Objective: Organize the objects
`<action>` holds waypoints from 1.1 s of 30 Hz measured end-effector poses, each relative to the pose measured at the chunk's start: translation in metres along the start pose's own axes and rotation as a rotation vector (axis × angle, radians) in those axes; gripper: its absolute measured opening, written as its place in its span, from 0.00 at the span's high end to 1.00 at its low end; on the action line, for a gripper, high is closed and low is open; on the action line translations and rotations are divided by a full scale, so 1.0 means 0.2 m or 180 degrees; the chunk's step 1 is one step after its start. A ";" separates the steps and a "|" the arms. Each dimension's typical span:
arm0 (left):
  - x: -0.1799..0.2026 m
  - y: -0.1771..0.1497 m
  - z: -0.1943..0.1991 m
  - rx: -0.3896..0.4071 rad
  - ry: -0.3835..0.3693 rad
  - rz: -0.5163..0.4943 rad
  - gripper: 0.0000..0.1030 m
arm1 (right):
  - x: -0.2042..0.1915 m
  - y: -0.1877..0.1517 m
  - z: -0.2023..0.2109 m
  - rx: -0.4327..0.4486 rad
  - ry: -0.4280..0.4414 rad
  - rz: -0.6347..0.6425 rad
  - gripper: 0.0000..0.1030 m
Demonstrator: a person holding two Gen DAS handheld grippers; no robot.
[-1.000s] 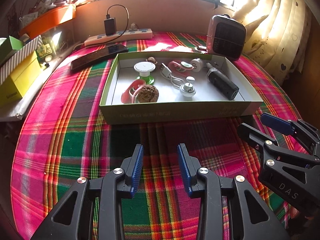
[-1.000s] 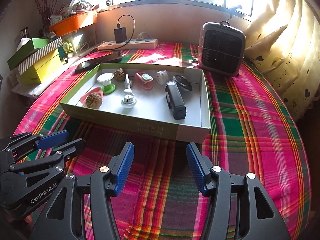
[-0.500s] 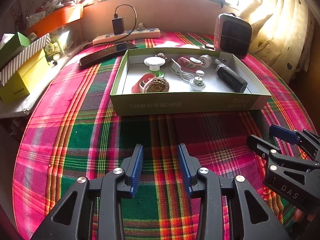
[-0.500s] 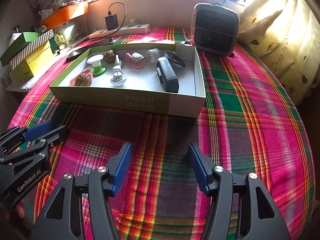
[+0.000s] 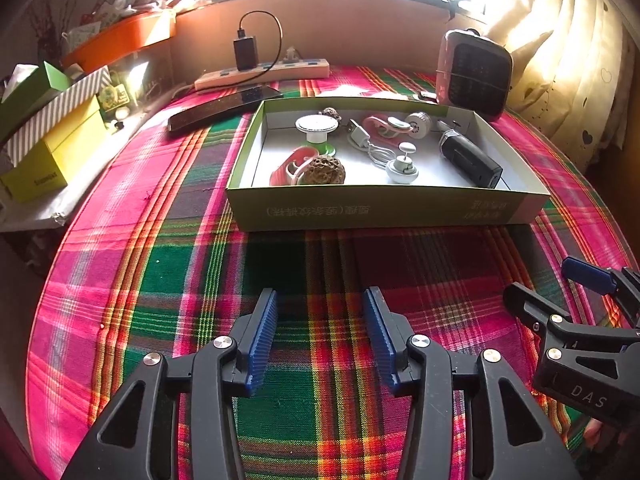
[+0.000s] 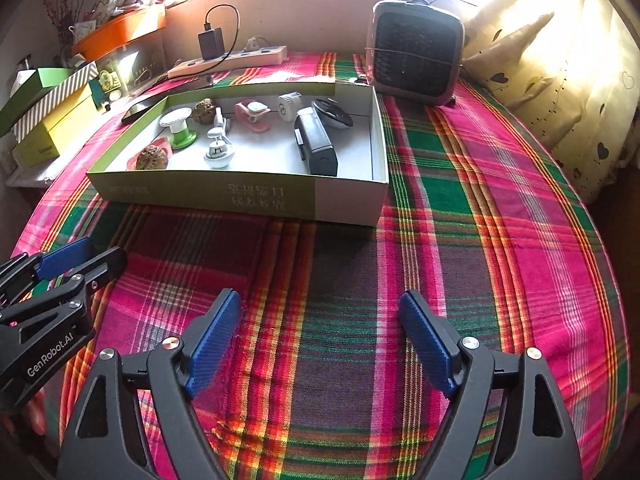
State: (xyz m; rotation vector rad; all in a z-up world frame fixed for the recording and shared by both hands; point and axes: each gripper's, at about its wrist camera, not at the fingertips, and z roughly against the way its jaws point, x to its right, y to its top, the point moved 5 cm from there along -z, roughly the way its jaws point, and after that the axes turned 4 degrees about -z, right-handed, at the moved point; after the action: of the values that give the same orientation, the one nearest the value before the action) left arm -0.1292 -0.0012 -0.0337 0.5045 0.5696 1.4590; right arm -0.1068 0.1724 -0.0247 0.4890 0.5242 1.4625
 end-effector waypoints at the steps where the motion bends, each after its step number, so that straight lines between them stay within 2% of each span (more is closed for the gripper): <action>1: 0.00 0.00 0.00 0.0000 0.0000 0.0009 0.58 | 0.00 0.00 0.00 0.0000 -0.0002 0.0002 0.20; 33: -0.01 0.00 0.00 0.0002 -0.0009 0.0021 0.56 | 0.00 0.00 0.00 -0.0002 0.0000 -0.0001 0.18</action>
State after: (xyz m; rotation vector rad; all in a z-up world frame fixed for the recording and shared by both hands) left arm -0.1294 -0.0023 -0.0338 0.5093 0.5665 1.4641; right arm -0.1066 0.1728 -0.0249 0.4886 0.5237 1.4623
